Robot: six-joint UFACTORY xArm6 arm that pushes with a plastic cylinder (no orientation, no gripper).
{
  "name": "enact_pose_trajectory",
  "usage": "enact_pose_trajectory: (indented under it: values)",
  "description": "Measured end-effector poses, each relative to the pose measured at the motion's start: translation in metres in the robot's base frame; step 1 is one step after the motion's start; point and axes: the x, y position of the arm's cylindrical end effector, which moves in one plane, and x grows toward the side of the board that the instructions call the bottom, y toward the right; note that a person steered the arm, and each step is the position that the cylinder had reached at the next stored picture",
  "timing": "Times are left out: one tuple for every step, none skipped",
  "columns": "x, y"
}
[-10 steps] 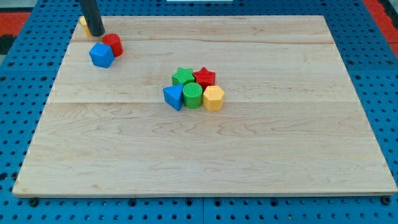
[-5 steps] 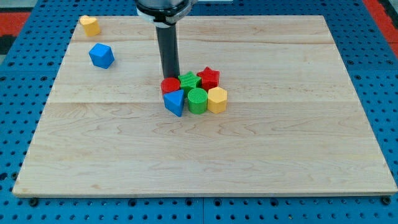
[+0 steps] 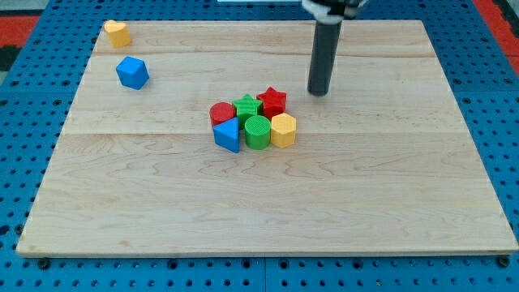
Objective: Move the red circle bottom left to the red star
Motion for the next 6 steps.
enact_pose_trajectory:
  values:
    - [0.033, -0.014]
    - [0.033, -0.088]
    - [0.033, -0.085]
    - [0.029, -0.088]
    - [0.008, -0.117]
    - [-0.012, -0.125]
